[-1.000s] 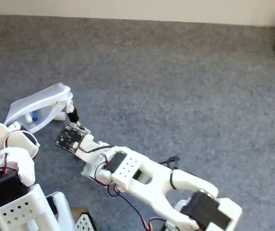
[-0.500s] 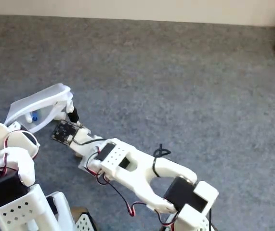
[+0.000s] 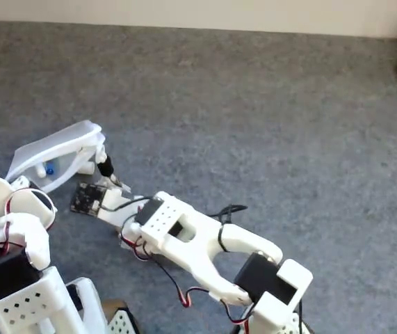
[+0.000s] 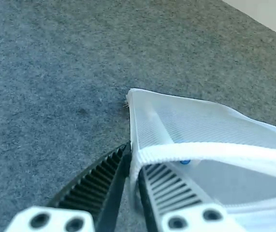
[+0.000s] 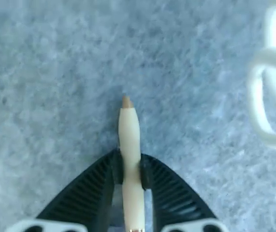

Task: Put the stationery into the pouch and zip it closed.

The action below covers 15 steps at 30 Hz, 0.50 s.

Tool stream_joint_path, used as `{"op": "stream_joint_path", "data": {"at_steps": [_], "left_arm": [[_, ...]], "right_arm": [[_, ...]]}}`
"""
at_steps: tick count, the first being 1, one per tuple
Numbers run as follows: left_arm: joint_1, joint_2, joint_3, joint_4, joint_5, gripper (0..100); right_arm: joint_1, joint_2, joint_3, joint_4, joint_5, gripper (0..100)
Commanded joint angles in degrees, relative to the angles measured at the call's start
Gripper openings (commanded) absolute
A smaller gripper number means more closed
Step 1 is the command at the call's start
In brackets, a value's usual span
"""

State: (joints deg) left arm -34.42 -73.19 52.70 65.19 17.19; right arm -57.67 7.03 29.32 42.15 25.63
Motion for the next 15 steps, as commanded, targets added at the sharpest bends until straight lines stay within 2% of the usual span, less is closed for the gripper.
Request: {"op": "stream_joint_path", "data": {"at_steps": [1,15], "left_arm": [[-0.31,0.22,-0.84,-1.49,0.35,1],[-0.31,0.22,-0.84,-1.49,0.35,1]], "right_arm": [[0.13,0.04,-1.63,3.3,2.37,0.8],[0.31,-0.13,-1.27,3.47,2.55,0.5]]}}
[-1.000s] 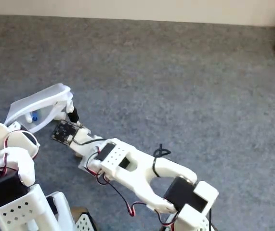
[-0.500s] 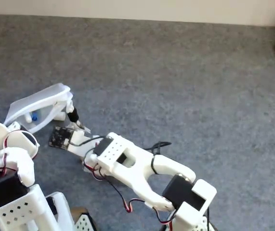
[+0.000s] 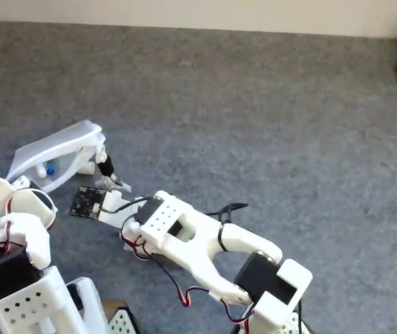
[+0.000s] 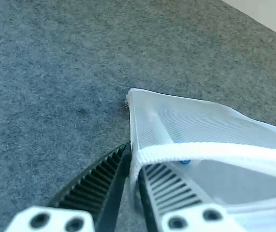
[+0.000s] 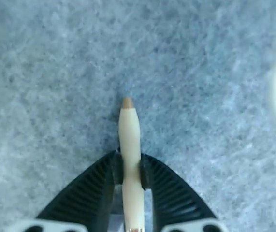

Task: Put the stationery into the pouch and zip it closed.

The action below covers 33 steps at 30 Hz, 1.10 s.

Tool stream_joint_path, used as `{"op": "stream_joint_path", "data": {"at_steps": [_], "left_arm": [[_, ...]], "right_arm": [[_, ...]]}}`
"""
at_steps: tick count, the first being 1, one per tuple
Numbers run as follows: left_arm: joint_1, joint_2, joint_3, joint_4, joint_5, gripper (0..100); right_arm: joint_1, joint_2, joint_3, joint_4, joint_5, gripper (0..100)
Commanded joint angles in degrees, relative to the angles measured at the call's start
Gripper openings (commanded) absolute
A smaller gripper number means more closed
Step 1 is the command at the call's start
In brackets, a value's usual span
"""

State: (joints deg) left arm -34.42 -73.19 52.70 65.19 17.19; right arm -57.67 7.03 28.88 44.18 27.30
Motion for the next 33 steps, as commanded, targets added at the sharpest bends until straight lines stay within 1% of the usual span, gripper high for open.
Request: {"op": "stream_joint_path", "data": {"at_steps": [1,6,8,11,12,16,22,30,33], "left_arm": [[-0.31,0.22,-0.84,-1.49,0.35,1],[-0.31,0.22,-0.84,-1.49,0.35,1],[-0.4,0.22,-0.84,-1.49,0.35,1],[-0.48,0.22,-0.84,-1.49,0.35,1],[-0.48,0.22,-0.84,-1.49,0.35,1],[-0.4,0.22,-0.84,-1.49,0.35,1],[-0.31,0.22,-0.84,-1.41,0.35,1],[-0.31,0.22,-0.84,-1.41,0.35,1],[-0.4,0.22,-0.84,-1.41,0.35,1]], "right_arm": [[0.22,-0.04,-0.84,1.45,0.88,0.5],[0.13,0.22,-0.75,1.45,0.88,1.1],[0.13,0.22,-0.75,2.33,0.88,4.3],[0.04,0.22,-1.19,6.81,0.79,11.1],[0.04,0.22,-1.19,7.78,0.79,11.7],[0.04,0.22,-1.19,8.04,0.88,9.1],[0.04,0.22,-1.19,8.04,0.97,0.5],[0.04,-0.22,-1.19,8.04,0.97,0.4],[-0.04,-2.77,-1.01,8.13,0.97,0.4]]}}
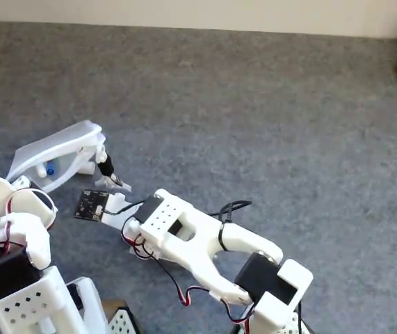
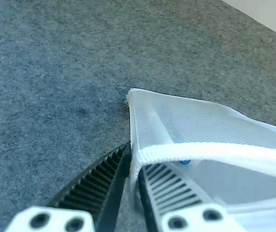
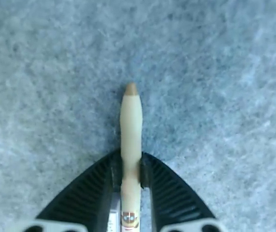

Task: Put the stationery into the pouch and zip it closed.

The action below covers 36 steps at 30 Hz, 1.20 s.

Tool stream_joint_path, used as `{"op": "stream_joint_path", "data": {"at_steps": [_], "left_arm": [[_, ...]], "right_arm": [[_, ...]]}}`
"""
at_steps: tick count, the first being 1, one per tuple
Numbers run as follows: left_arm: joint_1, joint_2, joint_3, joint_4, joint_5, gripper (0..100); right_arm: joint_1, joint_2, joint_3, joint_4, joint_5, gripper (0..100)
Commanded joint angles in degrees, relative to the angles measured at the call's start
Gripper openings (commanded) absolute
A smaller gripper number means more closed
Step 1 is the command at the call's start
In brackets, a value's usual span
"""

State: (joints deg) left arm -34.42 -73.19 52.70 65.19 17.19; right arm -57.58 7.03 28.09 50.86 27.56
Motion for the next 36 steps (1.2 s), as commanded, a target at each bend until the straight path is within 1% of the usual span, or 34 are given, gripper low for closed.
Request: {"op": "stream_joint_path", "data": {"at_steps": [1,7,16,23,25,31,36], "left_arm": [[-0.4,0.22,-0.84,-1.41,0.35,1],[-0.31,0.22,-0.84,-1.41,0.35,1],[-0.31,0.22,-0.84,-1.41,0.35,1],[-0.31,0.22,-0.84,-1.41,0.26,1],[-0.22,0.22,-0.84,-1.41,0.26,1],[-0.22,0.22,-0.75,-1.41,0.26,1],[-0.22,0.22,-0.75,-1.41,0.26,1]], "right_arm": [[-0.13,-4.35,-0.04,1.45,0.7,0.4],[-0.13,-14.55,3.12,1.27,0.62,0.4],[0.04,-23.69,6.37,1.27,0.26,0.4],[0.13,-33.54,9.98,1.01,0.18,0.4],[0.04,-36.18,12.0,-2.07,0.18,0.4],[0.04,-41.71,22.46,-16.48,0.18,0.4],[0.22,-44.09,26.15,-20.35,0.18,0.4]]}}
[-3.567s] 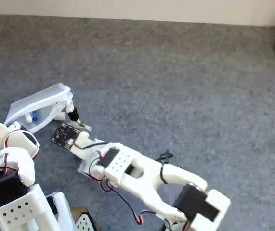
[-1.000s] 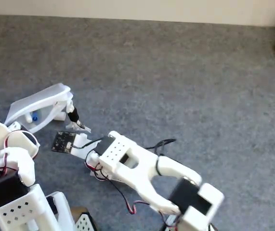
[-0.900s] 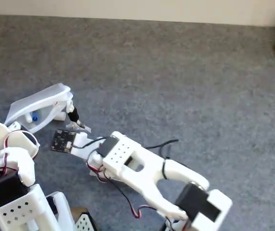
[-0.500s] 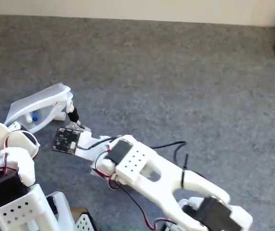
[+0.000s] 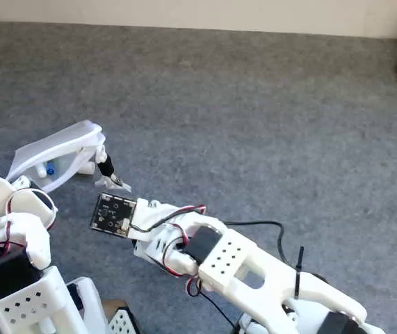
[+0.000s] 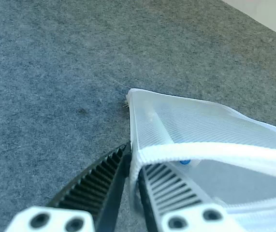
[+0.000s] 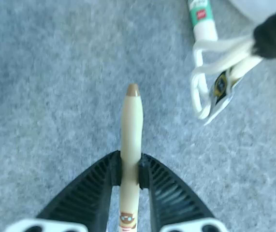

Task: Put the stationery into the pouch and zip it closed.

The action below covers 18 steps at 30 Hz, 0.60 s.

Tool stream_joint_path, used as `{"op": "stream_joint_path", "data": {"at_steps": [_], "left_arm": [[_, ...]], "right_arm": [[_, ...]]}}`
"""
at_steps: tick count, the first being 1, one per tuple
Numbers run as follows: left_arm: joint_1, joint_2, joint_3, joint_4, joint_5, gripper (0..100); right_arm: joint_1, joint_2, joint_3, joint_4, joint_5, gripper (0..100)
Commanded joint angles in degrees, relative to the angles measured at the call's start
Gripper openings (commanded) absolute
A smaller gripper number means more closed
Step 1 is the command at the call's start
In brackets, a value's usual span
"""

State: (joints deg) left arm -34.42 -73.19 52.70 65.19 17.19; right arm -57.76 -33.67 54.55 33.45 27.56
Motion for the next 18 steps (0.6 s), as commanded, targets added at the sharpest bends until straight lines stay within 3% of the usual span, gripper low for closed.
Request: {"op": "stream_joint_path", "data": {"at_steps": [1,9,18], "left_arm": [[-0.22,0.22,-0.75,-1.41,0.26,1],[-0.31,0.22,-0.75,-1.41,0.26,1],[-0.22,0.22,-0.75,-1.41,0.26,1]], "right_arm": [[0.4,-3.65,-0.31,-2.95,0.09,0.4],[1.71,-6.73,-0.48,-4.79,-15.21,0.4],[4.97,-14.02,0.13,-13.49,-25.85,0.4]]}}
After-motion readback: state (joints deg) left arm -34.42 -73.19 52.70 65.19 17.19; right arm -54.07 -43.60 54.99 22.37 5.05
